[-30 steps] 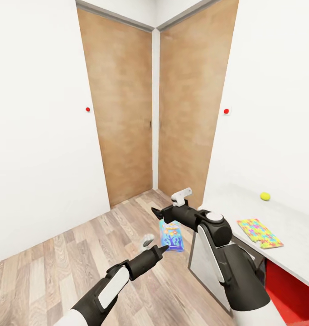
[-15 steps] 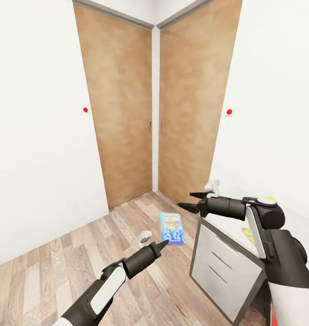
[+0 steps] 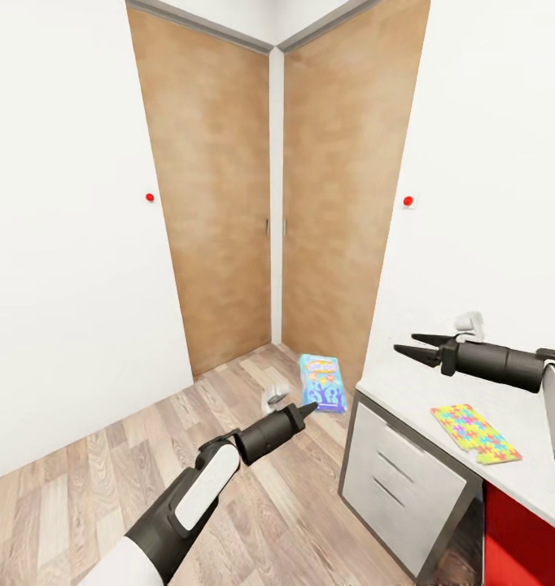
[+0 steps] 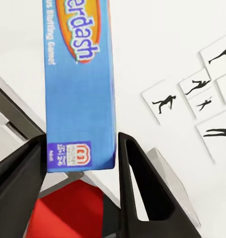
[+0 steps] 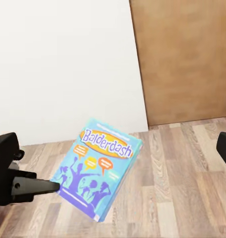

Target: Put all the toys in the child's room - the three board games (two on the bed and one on the table), the two jigsaw puzzles on the table, and the tennis ball on the table - inside the toy box on the table in the child's room.

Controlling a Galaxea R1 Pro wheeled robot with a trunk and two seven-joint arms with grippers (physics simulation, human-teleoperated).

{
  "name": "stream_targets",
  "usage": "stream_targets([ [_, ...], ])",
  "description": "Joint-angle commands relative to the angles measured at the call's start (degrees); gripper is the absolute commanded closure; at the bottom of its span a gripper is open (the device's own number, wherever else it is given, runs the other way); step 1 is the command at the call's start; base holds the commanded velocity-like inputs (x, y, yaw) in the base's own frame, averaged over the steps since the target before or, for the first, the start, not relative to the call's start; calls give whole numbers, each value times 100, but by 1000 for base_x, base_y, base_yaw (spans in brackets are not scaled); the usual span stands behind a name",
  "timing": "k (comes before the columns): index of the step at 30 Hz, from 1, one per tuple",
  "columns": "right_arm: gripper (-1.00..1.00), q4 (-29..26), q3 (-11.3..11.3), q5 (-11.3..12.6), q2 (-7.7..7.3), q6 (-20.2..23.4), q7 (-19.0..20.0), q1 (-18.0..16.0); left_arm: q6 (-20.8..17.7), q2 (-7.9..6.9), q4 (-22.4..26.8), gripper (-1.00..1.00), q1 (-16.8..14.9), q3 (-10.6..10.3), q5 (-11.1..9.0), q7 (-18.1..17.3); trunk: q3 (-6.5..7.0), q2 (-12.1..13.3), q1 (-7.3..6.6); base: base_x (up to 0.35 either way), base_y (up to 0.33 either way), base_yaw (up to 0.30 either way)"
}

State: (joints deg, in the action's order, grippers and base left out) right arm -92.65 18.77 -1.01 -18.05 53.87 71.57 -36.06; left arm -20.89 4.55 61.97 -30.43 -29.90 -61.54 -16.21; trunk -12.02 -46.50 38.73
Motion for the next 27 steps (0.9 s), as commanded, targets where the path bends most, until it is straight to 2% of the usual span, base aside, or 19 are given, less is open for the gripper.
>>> stream_targets([
  [1,-100,-1,69,-10,-38,56,50,-6,-97,53,-25,100,-119,-2,-35,120,-10,-7,1,0,0,-205],
  [2,-100,-1,140,-11,-82,60,66,-4,-164,104,-66,100,-242,-3,-35,238,-10,-7,1,0,0,-223],
  [3,-100,0,374,-12,-258,70,100,14,-342,259,-266,100,-670,-16,-40,554,-10,-7,1,0,0,-258],
  [4,-100,0,507,-12,-398,73,116,28,-416,347,-413,100,-927,-57,-58,695,-10,-7,1,0,0,-272],
  [5,-100,0,571,-12,-472,75,124,37,-444,380,-466,100,-1031,-96,-71,748,-10,-7,1,0,0,-277],
  [6,-100,1,722,-11,-612,76,135,56,-485,429,-534,100,-1196,-175,-109,828,-10,-7,1,0,0,-284],
  [7,-100,1,810,-9,-668,77,141,63,-501,446,-554,100,-1273,-207,-146,858,-10,-7,1,0,0,-286],
  [9,-100,1,1191,-7,-810,79,155,79,-542,485,-581,100,-1498,-291,-442,927,-10,-7,1,0,0,-291],
  [12,-100,1,1493,-5,-875,84,161,82,-562,495,-593,100,-1647,-326,-696,1024,-10,-7,1,0,0,-293],
  [14,-100,1,1574,-5,-891,86,162,82,-601,491,-572,100,-1745,-335,-779,1162,-10,-7,1,0,0,-294],
  [15,-100,1,1626,-5,-898,87,163,82,-689,491,-475,100,-1810,-340,-833,1345,-10,-7,1,0,0,-295],
  [18,-100,1,1670,-4,-909,88,164,82,-804,499,-232,100,-1862,-363,-873,1689,-10,-7,1,0,0,-295],
  [19,-100,1,1690,-4,-913,88,167,79,-848,502,-93,100,-1877,-429,-904,1911,-10,-7,1,0,0,-295],
  [22,-100,1,1739,-4,-925,120,232,70,-870,497,30,100,-1887,-516,-1039,2130,-10,-7,1,0,0,-296],
  [23,-100,1,1864,-4,-993,182,403,71,-873,490,73,100,-1889,-554,-1157,2227,-10,-7,1,0,0,-296],
  [24,-100,1,2167,-4,-1219,279,853,98,-876,482,83,100,-1892,-594,-1260,2333,-10,-7,1,0,0,-296],
  [26,-100,1,2369,-6,-1354,318,1205,131,-878,475,78,100,-1894,-607,-1299,2376,-10,-7,1,0,0,-296],
  [27,-100,1,2539,-7,-1441,343,1460,156,-880,466,78,100,-1895,-616,-1338,2400,-10,-7,1,0,0,-296],
])
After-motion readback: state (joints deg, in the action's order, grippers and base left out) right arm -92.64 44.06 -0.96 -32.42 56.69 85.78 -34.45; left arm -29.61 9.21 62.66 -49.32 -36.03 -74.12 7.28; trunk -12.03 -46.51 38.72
